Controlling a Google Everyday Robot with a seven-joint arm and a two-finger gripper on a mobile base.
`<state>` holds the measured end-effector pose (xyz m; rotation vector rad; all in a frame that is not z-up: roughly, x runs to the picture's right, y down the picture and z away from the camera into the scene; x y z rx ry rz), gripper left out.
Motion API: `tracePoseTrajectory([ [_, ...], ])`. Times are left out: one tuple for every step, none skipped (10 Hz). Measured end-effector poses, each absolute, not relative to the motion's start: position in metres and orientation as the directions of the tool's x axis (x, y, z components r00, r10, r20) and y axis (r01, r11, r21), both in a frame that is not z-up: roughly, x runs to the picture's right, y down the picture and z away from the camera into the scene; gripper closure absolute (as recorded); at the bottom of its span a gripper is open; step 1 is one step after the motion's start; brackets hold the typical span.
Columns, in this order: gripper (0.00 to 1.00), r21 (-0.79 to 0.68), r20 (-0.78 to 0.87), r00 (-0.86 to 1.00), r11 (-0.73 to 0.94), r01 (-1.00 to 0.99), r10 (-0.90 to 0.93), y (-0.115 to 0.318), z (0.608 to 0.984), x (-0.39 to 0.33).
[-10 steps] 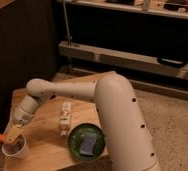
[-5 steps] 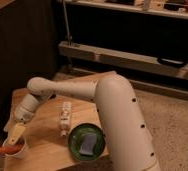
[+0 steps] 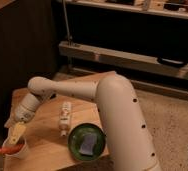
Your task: Place the pepper in the ceramic cup
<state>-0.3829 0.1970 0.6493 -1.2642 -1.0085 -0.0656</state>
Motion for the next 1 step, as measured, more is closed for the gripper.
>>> tracePoseTrajectory([
  [0.20, -0.754, 0.656, 0.591, 0.359, 0.550, 0.469, 0.1970, 0.6492, -0.3829],
])
